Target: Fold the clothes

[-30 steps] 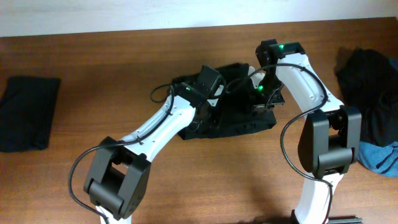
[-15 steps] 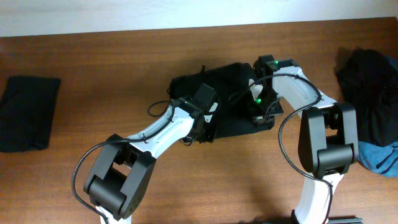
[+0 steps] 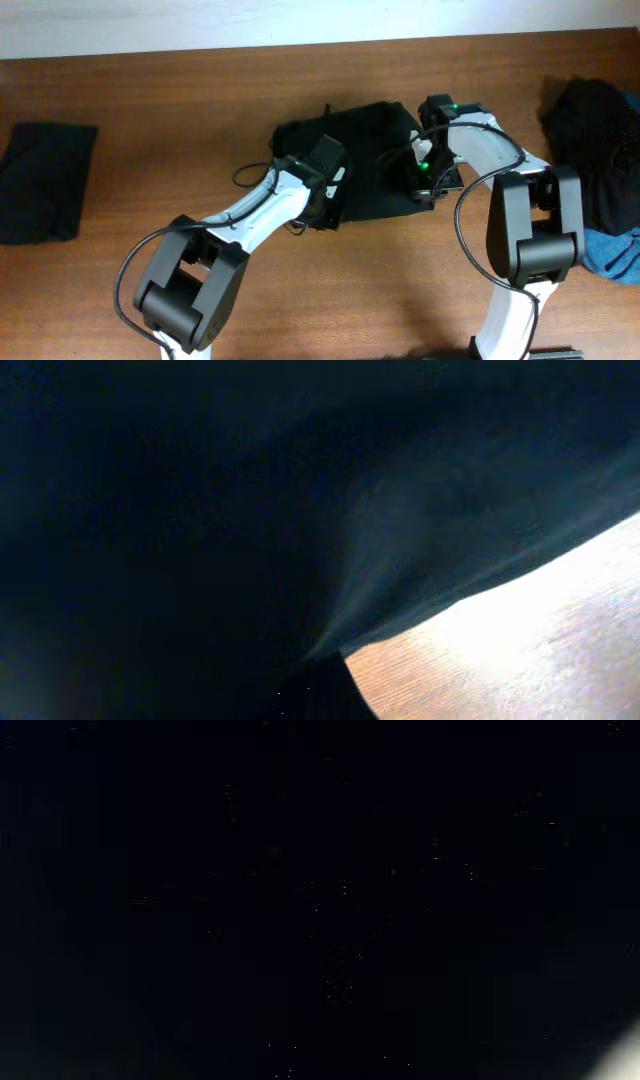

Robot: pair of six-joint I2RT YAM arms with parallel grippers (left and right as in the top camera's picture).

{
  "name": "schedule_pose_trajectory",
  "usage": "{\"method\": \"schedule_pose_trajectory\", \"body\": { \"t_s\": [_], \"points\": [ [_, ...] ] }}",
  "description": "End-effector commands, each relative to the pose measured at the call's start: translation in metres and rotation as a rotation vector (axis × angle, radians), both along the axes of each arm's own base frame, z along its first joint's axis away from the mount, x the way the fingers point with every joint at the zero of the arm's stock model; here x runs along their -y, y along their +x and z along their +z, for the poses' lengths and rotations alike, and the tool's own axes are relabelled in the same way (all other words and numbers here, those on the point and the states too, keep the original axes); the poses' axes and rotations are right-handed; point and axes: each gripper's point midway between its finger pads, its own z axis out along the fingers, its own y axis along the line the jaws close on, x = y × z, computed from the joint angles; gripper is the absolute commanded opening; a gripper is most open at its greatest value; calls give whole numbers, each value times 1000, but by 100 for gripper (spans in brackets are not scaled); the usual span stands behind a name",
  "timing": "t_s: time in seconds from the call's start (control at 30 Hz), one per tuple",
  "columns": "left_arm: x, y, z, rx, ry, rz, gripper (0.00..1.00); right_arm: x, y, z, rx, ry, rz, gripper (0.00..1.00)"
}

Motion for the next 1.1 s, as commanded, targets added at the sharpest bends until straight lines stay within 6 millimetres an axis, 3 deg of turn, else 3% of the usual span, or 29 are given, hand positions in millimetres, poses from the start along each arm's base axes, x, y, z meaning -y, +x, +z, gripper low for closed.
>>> {"method": "schedule_pose_trajectory", "body": {
  "t_s": [0.0, 0.07, 0.13, 0.2, 0.3, 0.37, 0.4, 0.47, 0.57, 0.6, 0.73, 0.83, 1.07],
  "points": [
    [-9, 33, 46, 114, -7, 55, 1, 7, 21, 24, 56, -26, -17, 4],
    [-7, 45, 75, 167, -36, 48, 1, 7, 29, 40, 73, -25, -17, 4],
    [-8, 55, 102, 217, -62, 49, 10, 8, 38, 58, 96, -24, -23, 5],
    [-18, 65, 125, 261, -63, 77, 35, 13, 47, 77, 126, -22, -38, 11],
    [-35, 76, 140, 288, -59, 124, 66, 26, 60, 103, 177, -21, -71, 17],
    [-50, 82, 142, 281, -52, 164, 77, 37, 66, 114, 202, -23, -99, 46],
    [-59, 83, 141, 273, -45, 183, 79, 43, 68, 117, 211, -24, -114, 62],
    [-74, 86, 136, 253, -30, 217, 80, 57, 70, 118, 218, -31, -145, 82],
    [-90, 87, 123, 206, -35, 254, 99, 80, 69, 115, 215, -37, -202, 96],
    [-93, 86, 117, 189, -37, 250, 99, 89, 70, 114, 219, -39, -222, 100],
    [-98, 84, 95, 114, -68, 255, 99, 116, 73, 114, 244, -48, -286, 99],
    [-82, 82, 78, 41, -210, 171, 99, 136, 73, 114, 259, -55, -331, 99],
    [-86, 74, 20, -159, -273, 214, 99, 171, 70, 114, 277, -85, -400, 99]
  ]
}}
